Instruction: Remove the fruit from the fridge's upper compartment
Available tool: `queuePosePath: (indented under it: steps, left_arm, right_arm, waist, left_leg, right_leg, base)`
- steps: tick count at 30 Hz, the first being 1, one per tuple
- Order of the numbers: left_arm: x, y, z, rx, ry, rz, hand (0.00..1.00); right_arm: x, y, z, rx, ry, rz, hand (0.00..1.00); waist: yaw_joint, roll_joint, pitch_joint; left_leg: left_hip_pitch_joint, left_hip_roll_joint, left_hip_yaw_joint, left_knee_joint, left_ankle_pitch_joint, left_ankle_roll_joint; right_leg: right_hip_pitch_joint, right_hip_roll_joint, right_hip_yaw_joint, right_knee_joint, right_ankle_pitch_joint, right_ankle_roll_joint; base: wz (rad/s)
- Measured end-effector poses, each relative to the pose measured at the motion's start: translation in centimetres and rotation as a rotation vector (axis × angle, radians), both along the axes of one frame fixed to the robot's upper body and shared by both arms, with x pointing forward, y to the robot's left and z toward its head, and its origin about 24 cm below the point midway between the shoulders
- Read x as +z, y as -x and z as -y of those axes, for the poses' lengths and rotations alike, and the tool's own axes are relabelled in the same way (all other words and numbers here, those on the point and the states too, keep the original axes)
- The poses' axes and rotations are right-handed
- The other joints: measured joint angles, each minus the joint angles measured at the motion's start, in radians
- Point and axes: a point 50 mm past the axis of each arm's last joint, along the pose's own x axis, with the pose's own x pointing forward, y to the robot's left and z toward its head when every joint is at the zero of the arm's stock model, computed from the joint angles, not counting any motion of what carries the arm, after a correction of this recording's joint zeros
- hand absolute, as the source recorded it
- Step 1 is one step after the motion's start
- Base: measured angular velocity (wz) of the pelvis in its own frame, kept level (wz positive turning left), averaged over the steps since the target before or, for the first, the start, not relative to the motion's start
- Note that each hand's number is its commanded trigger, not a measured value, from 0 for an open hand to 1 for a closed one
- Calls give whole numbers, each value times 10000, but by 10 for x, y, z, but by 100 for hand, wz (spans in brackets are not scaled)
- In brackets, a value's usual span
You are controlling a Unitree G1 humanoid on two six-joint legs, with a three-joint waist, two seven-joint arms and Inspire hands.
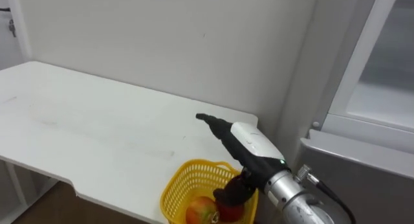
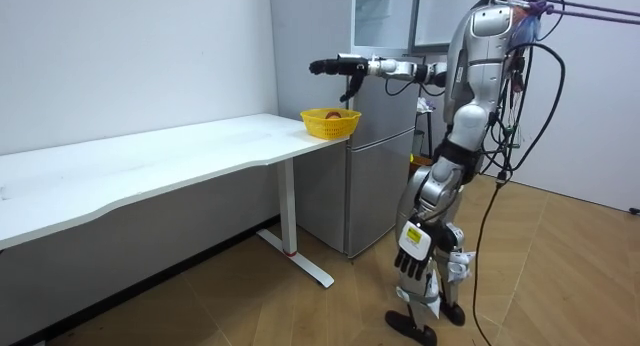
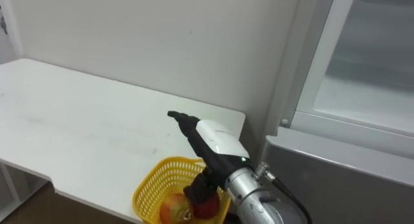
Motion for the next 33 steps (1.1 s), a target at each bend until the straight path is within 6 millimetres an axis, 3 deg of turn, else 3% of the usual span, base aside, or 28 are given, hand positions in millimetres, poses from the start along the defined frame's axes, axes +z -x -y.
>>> queuePosePath:
  steps: [9, 20, 25, 33]
  left_arm:
    - [-1, 4, 1, 82, -24, -26, 0]
    - [-2, 7, 4, 129, 73, -163, 0]
    - [-4, 14, 8, 209, 71, -257, 0]
    - [-5, 23, 10, 459, -61, -219, 0]
  right_arm:
    - [27, 8, -3, 417, -1027, 936, 0]
    - [62, 27, -11, 1429, -2558, 1904, 0]
    - [78, 37, -10, 1779, -3214, 2448, 0]
    - [91, 55, 12, 1576, -5296, 3401, 0]
  waist:
    - [-29, 140, -73]
    - [-370, 316, -25]
    - [-503, 345, -61]
    - [-1120, 425, -142]
  left_leg:
    - [140, 24, 181, -48, -7, 9]
    - [264, 22, 217, -57, -16, 21]
    - [490, 29, 395, -245, -5, 18]
    - [804, 75, 756, -403, -42, 45]
  right_leg:
    - [37, 2, 217, 11, 0, 0]
    - [117, -12, 244, 18, 1, 0]
    - [80, -2, 516, 20, 3, 4]
    - [270, -8, 755, 1, 22, 37]
  base:
    - [-6]
    - [0]
    - [-13]
    - [-10]
